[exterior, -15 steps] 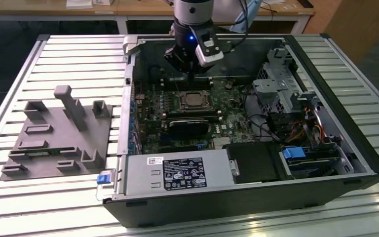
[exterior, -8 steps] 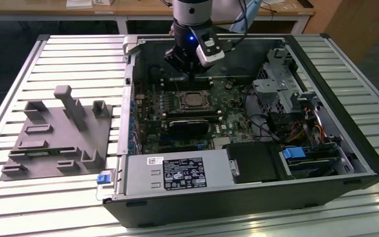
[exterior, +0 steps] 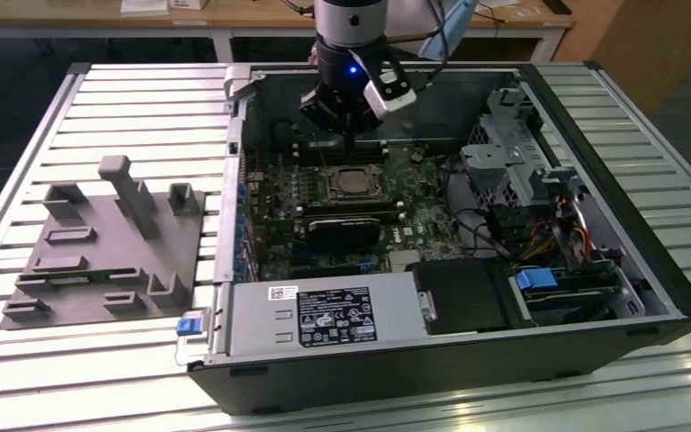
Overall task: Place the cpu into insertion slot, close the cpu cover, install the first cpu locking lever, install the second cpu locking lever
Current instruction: 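Install the first cpu locking lever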
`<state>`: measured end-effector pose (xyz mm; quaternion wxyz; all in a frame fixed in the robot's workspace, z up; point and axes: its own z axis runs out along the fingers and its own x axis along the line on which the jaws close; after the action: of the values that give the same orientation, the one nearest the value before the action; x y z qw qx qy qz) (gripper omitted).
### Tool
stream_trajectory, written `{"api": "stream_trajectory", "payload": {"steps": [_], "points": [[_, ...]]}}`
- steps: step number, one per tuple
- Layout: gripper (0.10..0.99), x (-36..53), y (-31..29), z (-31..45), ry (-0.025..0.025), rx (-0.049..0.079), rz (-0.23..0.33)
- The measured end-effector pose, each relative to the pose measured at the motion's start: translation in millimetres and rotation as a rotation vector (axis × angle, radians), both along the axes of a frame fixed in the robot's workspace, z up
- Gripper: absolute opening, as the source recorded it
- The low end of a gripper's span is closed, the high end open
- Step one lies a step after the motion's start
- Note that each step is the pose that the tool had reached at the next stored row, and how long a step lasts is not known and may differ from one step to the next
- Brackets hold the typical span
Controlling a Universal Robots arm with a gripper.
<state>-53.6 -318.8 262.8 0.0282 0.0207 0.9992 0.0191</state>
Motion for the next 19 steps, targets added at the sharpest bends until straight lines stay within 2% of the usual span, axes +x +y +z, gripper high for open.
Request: {"api": "stream_trajectory", "payload": {"steps": [1,2,3,5,6,19], "points": [[0.106,0.0,0.0,0.0,0.0010,0.000,0.000],[0.106,0.1,0.0,-0.1,0.0042,0.000,0.001],[0.106,0.1,0.0,-0.2,0.0132,0.000,0.000],[0.106,0.0,0.0,-0.3,0.0345,0.000,0.000],[0.106,-0.2,0.0,-0.4,0.0378,0.000,0.000],[0.106,-30.4,0.5,-1.7,0.0352,0.000,0.000]]}}
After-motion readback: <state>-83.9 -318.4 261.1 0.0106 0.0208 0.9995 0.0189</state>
